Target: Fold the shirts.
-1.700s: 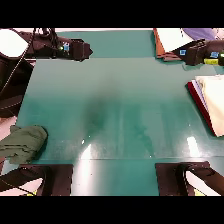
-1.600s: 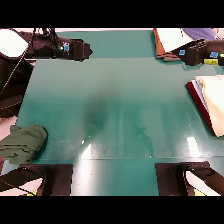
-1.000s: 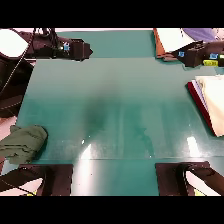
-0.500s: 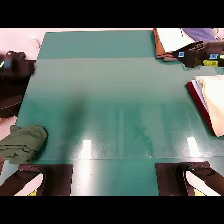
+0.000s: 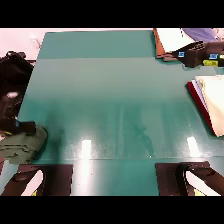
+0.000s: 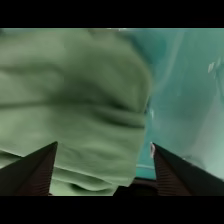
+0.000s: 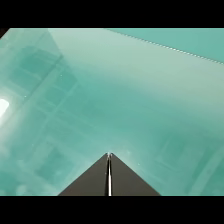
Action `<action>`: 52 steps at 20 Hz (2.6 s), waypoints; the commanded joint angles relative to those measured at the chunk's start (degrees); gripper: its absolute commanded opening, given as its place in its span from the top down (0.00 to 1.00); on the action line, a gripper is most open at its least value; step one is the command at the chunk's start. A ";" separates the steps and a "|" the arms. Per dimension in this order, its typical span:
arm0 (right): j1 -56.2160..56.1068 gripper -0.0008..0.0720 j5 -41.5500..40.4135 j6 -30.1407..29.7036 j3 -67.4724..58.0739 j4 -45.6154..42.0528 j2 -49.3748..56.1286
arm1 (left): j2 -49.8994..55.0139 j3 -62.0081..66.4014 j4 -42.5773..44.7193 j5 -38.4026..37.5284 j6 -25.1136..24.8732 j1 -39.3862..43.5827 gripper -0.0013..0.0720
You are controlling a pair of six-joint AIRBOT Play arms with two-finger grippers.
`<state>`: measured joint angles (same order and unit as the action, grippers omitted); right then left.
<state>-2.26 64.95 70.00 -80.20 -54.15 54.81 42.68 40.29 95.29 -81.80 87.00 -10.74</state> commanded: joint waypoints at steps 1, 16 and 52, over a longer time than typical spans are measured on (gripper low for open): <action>-0.04 0.97 -0.07 0.00 -0.04 -0.02 -0.02 | -0.42 -7.93 1.38 0.26 2.01 -0.96 0.08; -0.04 0.97 -2.47 0.07 -16.90 0.11 5.38 | 1.79 45.44 -9.14 8.41 7.52 18.18 0.96; 12.94 0.97 1.42 2.19 -13.25 0.66 0.26 | 53.24 34.99 -37.70 25.86 1.88 22.62 0.34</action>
<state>10.70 66.65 72.20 -94.06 -53.54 55.07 94.02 78.87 62.83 -59.42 91.24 11.70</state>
